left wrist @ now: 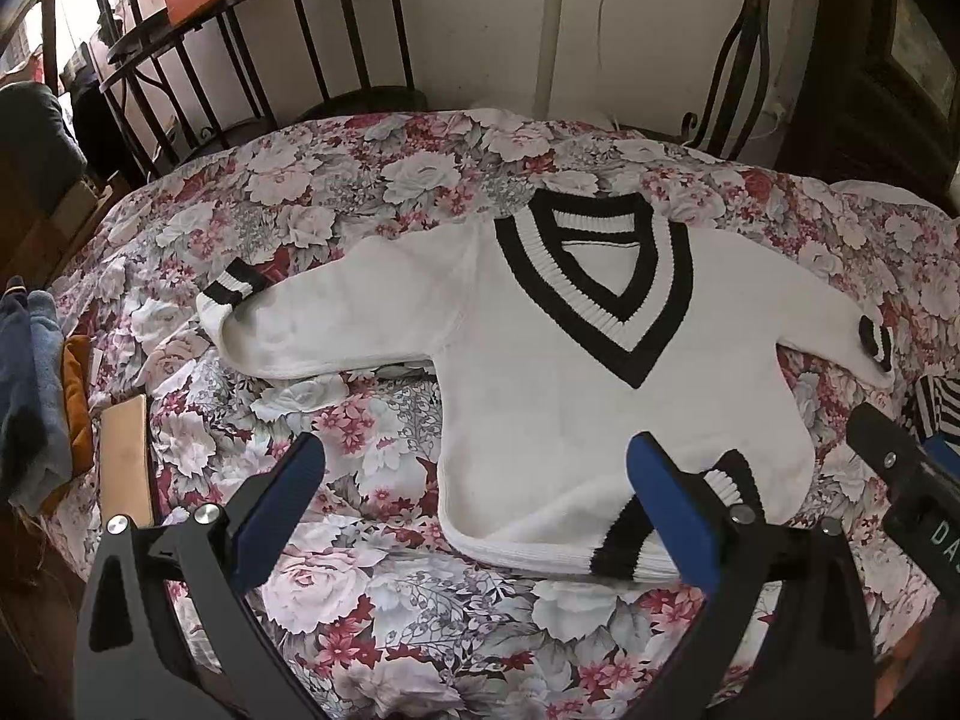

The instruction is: Fold small clothes

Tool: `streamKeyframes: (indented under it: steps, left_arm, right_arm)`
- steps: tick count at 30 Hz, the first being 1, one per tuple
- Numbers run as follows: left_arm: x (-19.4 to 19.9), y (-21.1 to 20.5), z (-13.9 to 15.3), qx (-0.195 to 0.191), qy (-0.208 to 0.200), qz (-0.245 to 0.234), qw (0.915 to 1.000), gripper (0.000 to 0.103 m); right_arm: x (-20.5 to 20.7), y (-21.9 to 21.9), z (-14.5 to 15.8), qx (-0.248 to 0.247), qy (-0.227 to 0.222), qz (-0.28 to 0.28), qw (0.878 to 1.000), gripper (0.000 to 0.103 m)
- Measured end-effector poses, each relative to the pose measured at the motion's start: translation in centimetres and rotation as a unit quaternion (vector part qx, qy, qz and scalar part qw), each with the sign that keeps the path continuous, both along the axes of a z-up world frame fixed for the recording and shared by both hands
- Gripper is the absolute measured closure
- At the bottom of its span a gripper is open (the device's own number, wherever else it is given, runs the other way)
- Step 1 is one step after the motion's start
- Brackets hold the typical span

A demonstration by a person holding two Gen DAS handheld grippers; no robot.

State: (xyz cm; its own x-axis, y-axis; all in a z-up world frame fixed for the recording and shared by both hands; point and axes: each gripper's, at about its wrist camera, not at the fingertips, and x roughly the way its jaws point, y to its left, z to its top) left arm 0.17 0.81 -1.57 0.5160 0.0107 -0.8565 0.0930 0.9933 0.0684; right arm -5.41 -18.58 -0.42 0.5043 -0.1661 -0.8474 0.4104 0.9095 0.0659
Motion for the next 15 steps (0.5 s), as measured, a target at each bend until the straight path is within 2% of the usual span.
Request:
streamKeyframes:
  steps: [15]
  left_arm:
    - [0.11,-0.09,0.1,0.0,0.001,0.0,1.0,0.005]
  right_arm:
    - [0.04,-0.03,0.06,0.001,0.001,-0.001,1.0,0.003]
